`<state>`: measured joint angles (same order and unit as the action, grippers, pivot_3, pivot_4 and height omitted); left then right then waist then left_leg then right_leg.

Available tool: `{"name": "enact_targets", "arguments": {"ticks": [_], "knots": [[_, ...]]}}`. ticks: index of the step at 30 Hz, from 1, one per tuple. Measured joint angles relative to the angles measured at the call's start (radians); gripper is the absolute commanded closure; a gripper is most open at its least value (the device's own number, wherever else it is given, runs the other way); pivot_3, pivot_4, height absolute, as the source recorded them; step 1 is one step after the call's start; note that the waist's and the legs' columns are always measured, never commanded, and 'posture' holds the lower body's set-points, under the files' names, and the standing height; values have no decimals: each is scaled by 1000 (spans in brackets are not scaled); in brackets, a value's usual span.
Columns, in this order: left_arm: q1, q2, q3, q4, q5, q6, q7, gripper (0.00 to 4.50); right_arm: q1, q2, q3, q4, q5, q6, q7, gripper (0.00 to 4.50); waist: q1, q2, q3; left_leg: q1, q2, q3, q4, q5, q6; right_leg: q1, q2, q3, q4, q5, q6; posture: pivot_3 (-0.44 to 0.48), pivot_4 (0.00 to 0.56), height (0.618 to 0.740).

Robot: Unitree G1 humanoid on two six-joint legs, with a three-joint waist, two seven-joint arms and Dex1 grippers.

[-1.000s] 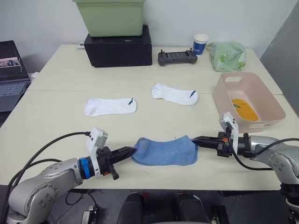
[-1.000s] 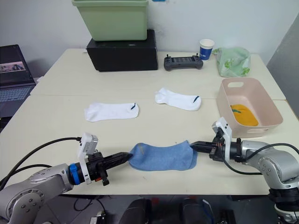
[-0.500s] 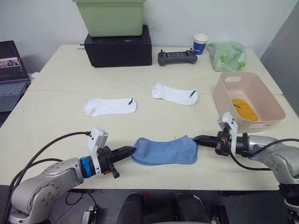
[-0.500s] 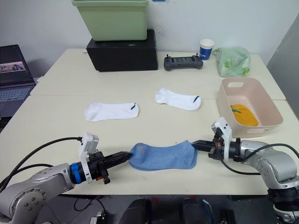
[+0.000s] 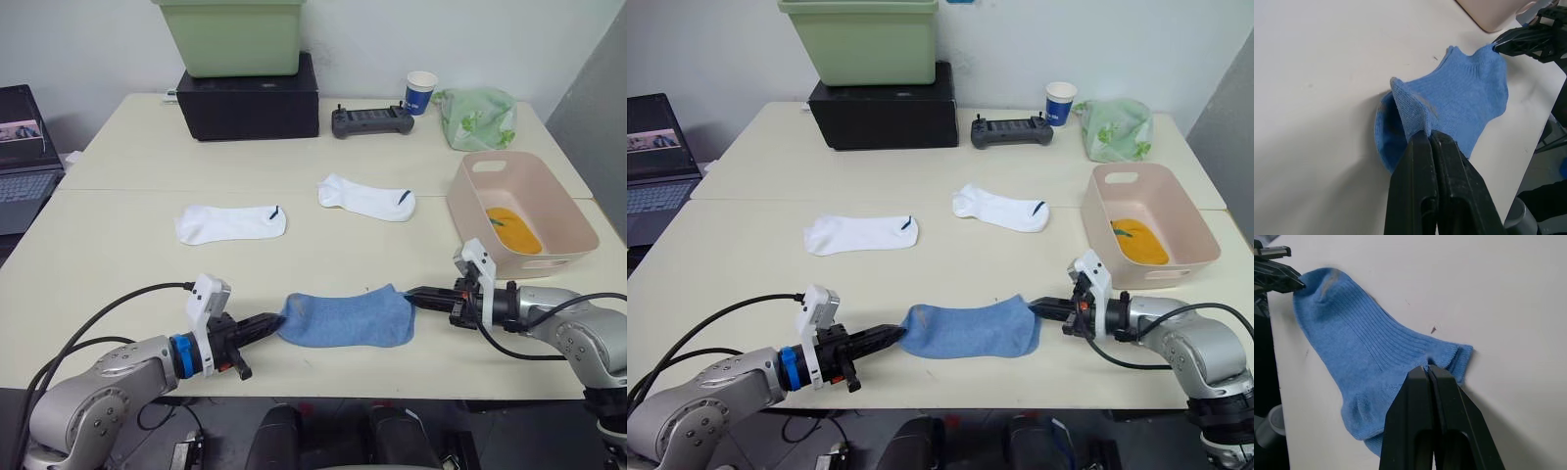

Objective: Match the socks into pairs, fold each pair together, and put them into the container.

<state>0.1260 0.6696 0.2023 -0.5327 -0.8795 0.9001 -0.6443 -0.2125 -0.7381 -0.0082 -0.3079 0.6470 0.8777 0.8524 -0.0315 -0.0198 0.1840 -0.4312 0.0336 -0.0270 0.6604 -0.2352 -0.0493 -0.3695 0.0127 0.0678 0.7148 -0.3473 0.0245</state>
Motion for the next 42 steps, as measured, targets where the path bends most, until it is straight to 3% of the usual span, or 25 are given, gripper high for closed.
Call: {"name": "enact_targets", "arguments": {"ticks": [5, 11, 12, 15, 20, 26, 27, 28, 35, 42], "knots": [[23, 17, 12, 15, -3, -12, -25, 2976, 19, -46, -5, 14, -4, -31, 46, 2834, 0, 0, 0, 0, 0, 0, 0, 0, 0, 0, 0, 0, 0, 0, 0, 0, 150, 740], [6, 129, 90, 39, 6, -33, -118, 945, 10, -93, -68, 22, 3, -61, 80, 662, 0, 0, 0, 0, 0, 0, 0, 0, 0, 0, 0, 0, 0, 0, 0, 0, 150, 740], [-10, 143, 83, 41, 33, -64, -138, 652, -4, -89, -77, 17, 14, -57, 80, 649, 0, 0, 0, 0, 0, 0, 0, 0, 0, 0, 0, 0, 0, 0, 0, 0, 150, 740], [-97, 164, -10, 64, 177, -218, -203, 764, -43, -56, -78, -51, 43, -54, 75, 828, 1, 0, 0, 0, -1, 0, -1, 0, 0, 0, 1, 0, 0, 0, 0, 0, 150, 740], [-229, 85, -215, 117, 341, -390, -252, 2269, -41, 3, 91, -111, -104, -191, 44, 2431, 1, 0, 0, -1, -2, 1, 0, 0, 0, 0, 2, 1, -2, 0, 0, 0, 150, 740], [-277, 10, -406, 282, 554, -581, -284, 4140, -22, 86, 254, -78, -283, -345, 10, 4449, 0, 0, 0, 0, -1, 1, 0, 0, 0, -1, 2, 0, 0, 0, 0, 0, 150, 740], [-284, -5, -425, 314, 581, -609, -285, 4466, -11, 90, 277, -57, -316, -376, 7, 4500, 0, 0, 0, 0, -1, 0, 0, 0, 0, -1, 2, 0, 0, 0, 0, 0, 150, 740], [-290, -15, -440, 342, 603, -634, -286, 4488, 1, 88, 296, -28, -351, -409, 6, 4500, 0, 0, 0, 0, -1, 1, 0, 0, 0, -1, 2, 0, 0, 0, 0, 0, 150, 740], [-289, -20, -443, 413, 643, -738, -309, 4488, 58, 14, 256, 73, -402, -565, 52, 4500, 1, 0, 0, 1, -2, 1, 0, 0, 0, 2, 1, 0, 0, 0, 0, 0, 150, 740], [-262, -3, -389, 416, 622, -747, -330, 4488, 89, -45, 170, 97, -376, -578, 102, 4500, 1, 0, 0, 4, -1, 0, 0, 0, 0, 5, 1, 0, 0, 0, 0, 0, 150, 740]]}}
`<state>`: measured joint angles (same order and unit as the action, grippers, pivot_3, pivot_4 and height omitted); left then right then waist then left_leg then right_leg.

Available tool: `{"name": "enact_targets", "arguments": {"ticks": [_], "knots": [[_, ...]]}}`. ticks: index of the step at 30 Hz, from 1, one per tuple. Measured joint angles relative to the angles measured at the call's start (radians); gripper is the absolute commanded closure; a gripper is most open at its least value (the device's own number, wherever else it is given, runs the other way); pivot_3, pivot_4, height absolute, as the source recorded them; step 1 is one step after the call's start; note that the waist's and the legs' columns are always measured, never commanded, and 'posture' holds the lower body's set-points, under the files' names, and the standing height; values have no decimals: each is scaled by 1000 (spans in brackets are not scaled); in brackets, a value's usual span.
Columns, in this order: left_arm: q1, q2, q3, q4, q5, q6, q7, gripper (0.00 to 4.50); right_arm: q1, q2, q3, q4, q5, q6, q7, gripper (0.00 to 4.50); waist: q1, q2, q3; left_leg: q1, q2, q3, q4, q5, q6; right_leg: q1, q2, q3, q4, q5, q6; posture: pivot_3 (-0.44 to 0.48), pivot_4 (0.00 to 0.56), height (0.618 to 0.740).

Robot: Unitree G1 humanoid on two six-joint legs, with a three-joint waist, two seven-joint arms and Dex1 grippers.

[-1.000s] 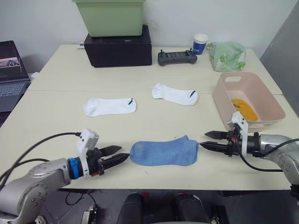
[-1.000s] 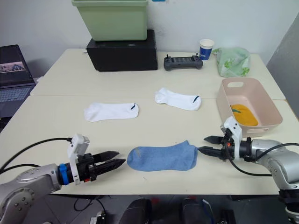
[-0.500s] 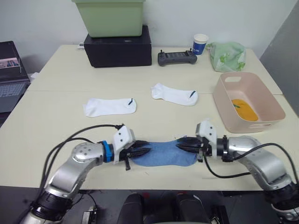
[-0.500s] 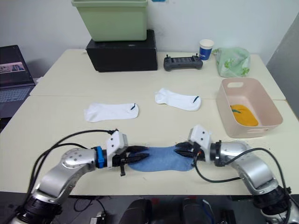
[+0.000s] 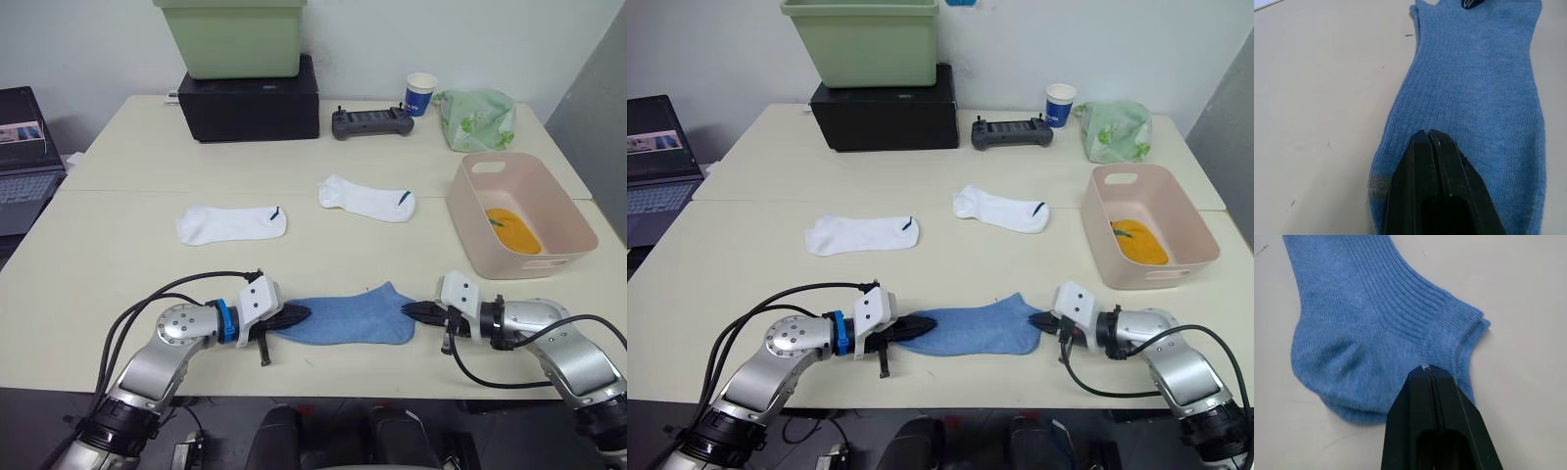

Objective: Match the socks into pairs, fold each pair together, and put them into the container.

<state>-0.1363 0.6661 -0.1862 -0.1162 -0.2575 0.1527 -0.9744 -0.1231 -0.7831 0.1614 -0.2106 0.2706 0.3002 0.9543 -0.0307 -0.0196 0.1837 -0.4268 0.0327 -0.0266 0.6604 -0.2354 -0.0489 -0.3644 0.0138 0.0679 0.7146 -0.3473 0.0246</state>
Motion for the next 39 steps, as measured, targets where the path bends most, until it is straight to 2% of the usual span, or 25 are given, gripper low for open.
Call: {"name": "enact_targets", "arguments": {"ticks": [4, 8, 12, 15, 18, 22, 26, 28, 31, 35, 39], "knots": [[23, 25, 36, -72, -50, 60, -26, 4488, 4, 13, -65, -64, 113, 92, 24, 4500, -2, 0, 0, 0, 1, 0, 0, 0, 0, 0, 0, 0, 0, 0, 0, 0, 150, 740], [56, 66, 39, -156, -75, 105, -66, 4488, -6, 65, -63, -171, 201, 167, 18, 4500, -2, 0, 0, 0, 2, 0, 0, 0, 0, 0, 0, 0, 0, 0, 0, 0, 150, 740], [82, 64, 37, -157, -91, 180, -61, 4488, 4, 73, 9, -168, 135, 169, -3, 4500, -1, 0, 0, 0, 1, 0, 0, 0, 0, 0, 0, -1, -1, 0, 0, 0, 150, 740], [81, 63, 29, -127, -53, 158, -56, 4488, 20, 87, 70, -115, 54, 126, -18, 4500, 0, 0, 0, 0, 0, 0, 0, 0, 0, 0, 0, -1, -1, 0, 0, 0, 150, 740], [79, 63, 28, -119, -41, 138, -59, 4488, 37, 58, 74, -93, 17, 63, -6, 4500, 0, 0, 0, 0, 0, 0, 0, 0, 0, 1, 0, 0, -1, 0, 0, 0, 150, 740], [92, 64, 61, -121, -73, 158, -64, 4488, 67, -17, 7, -86, 37, 38, 45, 4500, 0, 0, 0, 1, 0, -1, 0, 0, 0, 3, 0, -1, -1, 0, 0, 0, 150, 740], [103, 66, 129, -167, -137, 218, -53, 4488, 48, -16, -122, -102, 195, 165, 46, 4500, -3, 0, 0, 1, 2, -1, 0, 0, 0, 3, -1, -1, -1, 0, 0, 0, 150, 740], [109, 67, 166, -201, -169, 237, -47, 4500, 16, -12, -165, -115, 236, 216, 25, 4109, -4, 0, 0, 2, 2, -1, -1, 0, 0, 3, -1, -1, -1, 0, 0, 0, 150, 740], [134, 94, 242, -232, -232, 274, -52, 3887, -16, -16, -203, -116, 260, 275, -4, 3180, -2, 0, 0, 2, 3, -1, -1, 0, 0, 3, 0, -2, -1, 0, 0, 0, 150, 740], [147, 149, 330, -234, -275, 298, -77, 2592, -18, -19, -220, -111, 264, 340, -24, 1751, -1, 0, 0, 2, 2, 0, -1, 0, 0, 3, -1, -1, -1, 0, 0, 0, 150, 740], [166, 155, 341, -239, -275, 293, -84, 1312, -18, -12, -214, -108, 262, 381, -37, 324, -1, 0, 1, 2, 2, 0, -1, 0, 0, 2, -1, -1, -2, 0, 0, 0, 150, 740]]}}
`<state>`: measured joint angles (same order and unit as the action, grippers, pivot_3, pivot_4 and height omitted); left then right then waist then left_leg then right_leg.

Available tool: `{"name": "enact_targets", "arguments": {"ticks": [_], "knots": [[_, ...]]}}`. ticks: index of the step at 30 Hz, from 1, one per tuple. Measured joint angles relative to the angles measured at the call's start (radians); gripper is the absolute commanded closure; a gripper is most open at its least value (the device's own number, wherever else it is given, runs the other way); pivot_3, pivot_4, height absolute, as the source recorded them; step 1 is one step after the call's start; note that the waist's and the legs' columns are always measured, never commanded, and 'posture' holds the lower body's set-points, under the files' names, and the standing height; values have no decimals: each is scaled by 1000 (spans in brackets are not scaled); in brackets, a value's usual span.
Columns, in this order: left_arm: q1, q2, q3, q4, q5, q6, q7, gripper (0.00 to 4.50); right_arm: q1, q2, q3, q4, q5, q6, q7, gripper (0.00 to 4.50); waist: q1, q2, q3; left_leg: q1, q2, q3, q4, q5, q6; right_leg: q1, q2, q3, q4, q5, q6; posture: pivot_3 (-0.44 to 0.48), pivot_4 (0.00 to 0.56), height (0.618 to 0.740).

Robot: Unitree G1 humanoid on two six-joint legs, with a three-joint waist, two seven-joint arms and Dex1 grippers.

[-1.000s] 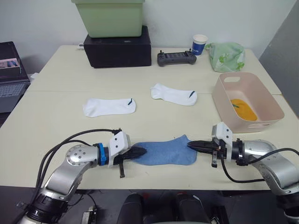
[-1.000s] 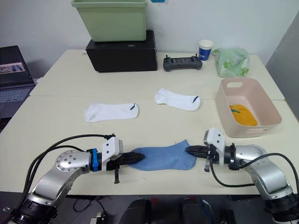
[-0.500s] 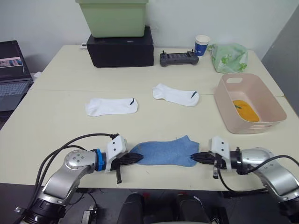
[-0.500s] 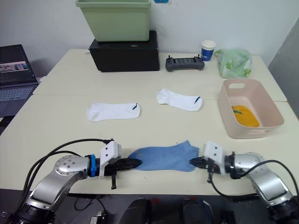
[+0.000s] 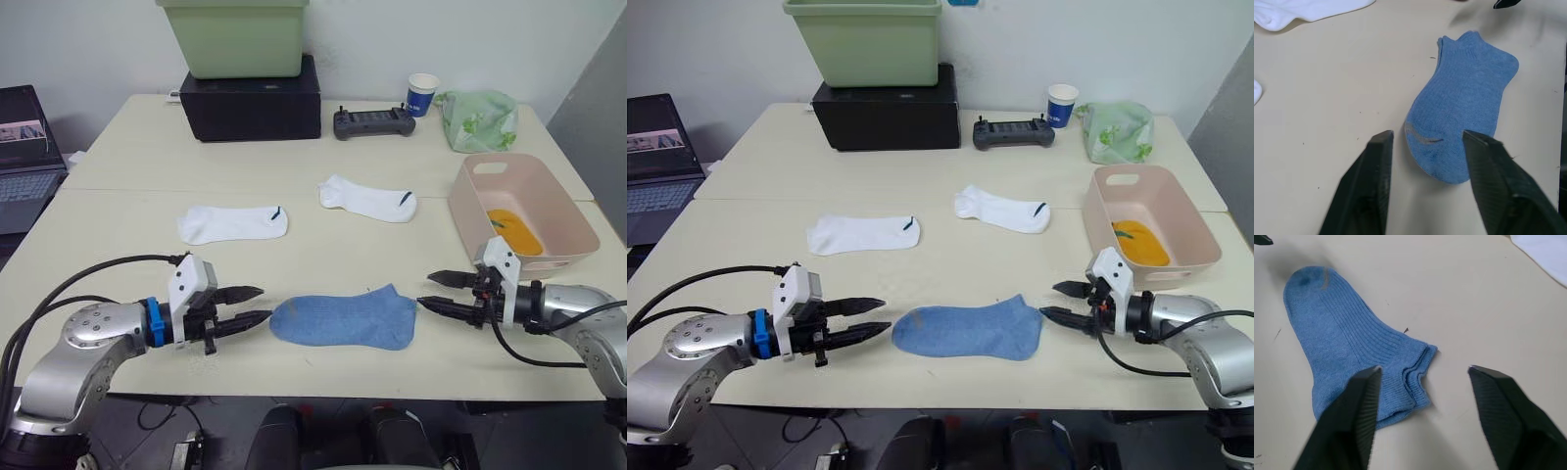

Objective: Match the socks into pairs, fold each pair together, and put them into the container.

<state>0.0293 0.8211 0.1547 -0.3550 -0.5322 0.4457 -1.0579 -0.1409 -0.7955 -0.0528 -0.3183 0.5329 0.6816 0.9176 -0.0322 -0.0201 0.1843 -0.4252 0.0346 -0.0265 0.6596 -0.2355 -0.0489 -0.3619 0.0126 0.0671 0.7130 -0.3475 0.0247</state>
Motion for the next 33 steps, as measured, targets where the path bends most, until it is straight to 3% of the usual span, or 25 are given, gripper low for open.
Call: {"name": "enact_targets", "arguments": {"ticks": [8, 11, 20, 21, 25, 29, 33], "knots": [[14, -1, 1, -39, 20, -58, 3, 1312, -69, 58, 124, -4, -4, 207, -96, 324, -1, 0, 0, 0, 0, 1, 0, 0, 0, -1, 0, 1, 0, 0, 0, 0, 150, 740], [25, -5, 1, -40, 22, -60, 11, 1270, -108, 71, 131, -17, 3, 275, -121, 938, -1, 0, 0, 0, 1, 0, 0, 0, 0, -1, 0, 1, 0, 0, 0, 0, 150, 740], [43, -13, -3, -48, 28, -63, 23, 1270, -90, 60, 143, -48, 19, 304, -102, 4265, 0, 0, 0, -1, 0, 1, 0, 0, 0, -2, 0, 1, 0, 0, 0, 0, 150, 740], [41, -14, -7, -50, 28, -63, 24, 1270, -89, 60, 143, -48, 19, 304, -99, 4453, 0, 0, 0, -1, 0, 1, 0, 0, 0, -2, 0, 1, 0, 0, 0, 0, 150, 740], [1, -40, -54, -64, 31, -59, 38, 1270, -91, 58, 143, -35, 20, 298, -82, 4453, 1, 0, 0, -1, 0, 0, 0, 0, 0, -1, 0, 0, 0, 0, 0, 0, 150, 740], [-73, -63, -134, -58, 49, -65, 31, 2131, -113, 18, 143, 26, 14, 261, -22, 4500, 1, 0, 0, -1, -1, 1, 0, 0, 0, -1, 2, 1, 0, 0, 0, 0, 150, 740], [-137, -102, -211, -24, 88, -73, 24, 3475, -127, -12, 143, 96, -3, 216, 34, 4500, 1, 0, 0, -1, -1, 0, 0, 0, 0, -1, 2, 1, 0, 0, 0, 0, 150, 740]]}}
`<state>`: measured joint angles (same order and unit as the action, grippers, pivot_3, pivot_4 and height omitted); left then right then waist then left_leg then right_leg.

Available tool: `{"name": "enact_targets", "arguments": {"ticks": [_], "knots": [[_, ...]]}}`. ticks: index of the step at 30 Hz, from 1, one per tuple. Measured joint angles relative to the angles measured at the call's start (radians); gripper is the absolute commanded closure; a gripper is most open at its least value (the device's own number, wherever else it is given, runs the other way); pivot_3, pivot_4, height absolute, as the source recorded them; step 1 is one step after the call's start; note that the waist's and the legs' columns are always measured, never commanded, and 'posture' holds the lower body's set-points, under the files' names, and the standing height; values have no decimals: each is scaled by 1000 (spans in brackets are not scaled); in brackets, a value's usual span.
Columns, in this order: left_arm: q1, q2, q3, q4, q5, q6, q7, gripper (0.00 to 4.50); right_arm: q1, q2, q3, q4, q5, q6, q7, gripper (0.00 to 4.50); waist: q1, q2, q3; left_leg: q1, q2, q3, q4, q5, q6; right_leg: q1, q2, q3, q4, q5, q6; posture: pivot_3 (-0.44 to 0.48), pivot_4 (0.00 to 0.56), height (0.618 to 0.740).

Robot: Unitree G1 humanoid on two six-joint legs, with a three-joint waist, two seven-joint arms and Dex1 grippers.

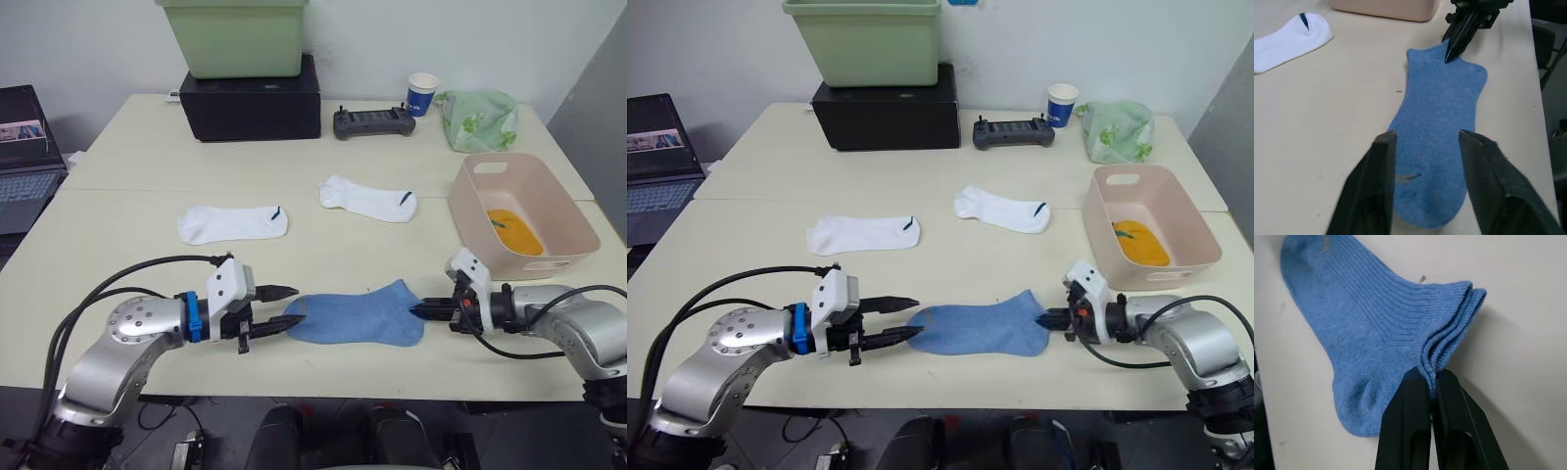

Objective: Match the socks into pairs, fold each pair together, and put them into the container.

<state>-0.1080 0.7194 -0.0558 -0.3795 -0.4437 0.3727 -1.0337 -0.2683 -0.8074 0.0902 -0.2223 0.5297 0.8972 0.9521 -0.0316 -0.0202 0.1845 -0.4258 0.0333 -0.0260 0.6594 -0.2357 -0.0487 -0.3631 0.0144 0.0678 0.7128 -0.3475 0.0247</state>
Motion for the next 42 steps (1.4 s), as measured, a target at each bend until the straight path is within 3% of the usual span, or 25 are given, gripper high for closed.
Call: {"name": "enact_targets", "arguments": {"ticks": [3, 10, 15, 25, 34, 42], "knots": [[-30, -53, -90, 29, 40, -12, 1, 4470, -7, 0, 13, 22, -5, -26, 29, 4500, 0, 0, 0, 0, -1, 0, 0, 0, 0, 0, 0, 0, 0, 0, 0, 0, 150, 740], [-123, -122, -176, 143, 109, -17, -1, 4489, -10, 0, 22, 42, -36, -64, 53, 4500, 0, 0, 0, 0, -1, 0, 0, 0, 0, 0, 1, -1, 0, 0, 0, 0, 150, 740], [-189, -221, -220, 247, 141, -19, 20, 4489, -28, 1, 24, 46, -34, -52, 60, 4500, 0, 0, 0, 0, -2, -1, 1, 0, 0, 0, 1, 0, 0, 0, 0, 0, 150, 740], [-245, -241, -295, 346, 247, -50, 19, 4489, -60, 10, -7, -20, 48, 44, 51, 4500, 0, 0, 0, 0, -2, -1, 1, 0, 0, 0, 1, -1, 1, 0, 0, 0, 150, 740], [-251, -234, -303, 341, 272, -49, 19, 4489, -197, 206, -128, -85, 337, 301, -72, 4500, 0, 0, 0, 0, -1, -3, 1, 0, 0, 2, 1, -2, 1, 0, 0, 0, 150, 740], [-200, -228, -262, 291, 247, -8, 27, 4489, -231, 340, -16, -41, 313, 267, -129, 4500, -2, 1, 0, 0, -1, -3, 1, 0, 0, 1, 1, -2, 1, 0, 0, 0, 150, 740]]}}
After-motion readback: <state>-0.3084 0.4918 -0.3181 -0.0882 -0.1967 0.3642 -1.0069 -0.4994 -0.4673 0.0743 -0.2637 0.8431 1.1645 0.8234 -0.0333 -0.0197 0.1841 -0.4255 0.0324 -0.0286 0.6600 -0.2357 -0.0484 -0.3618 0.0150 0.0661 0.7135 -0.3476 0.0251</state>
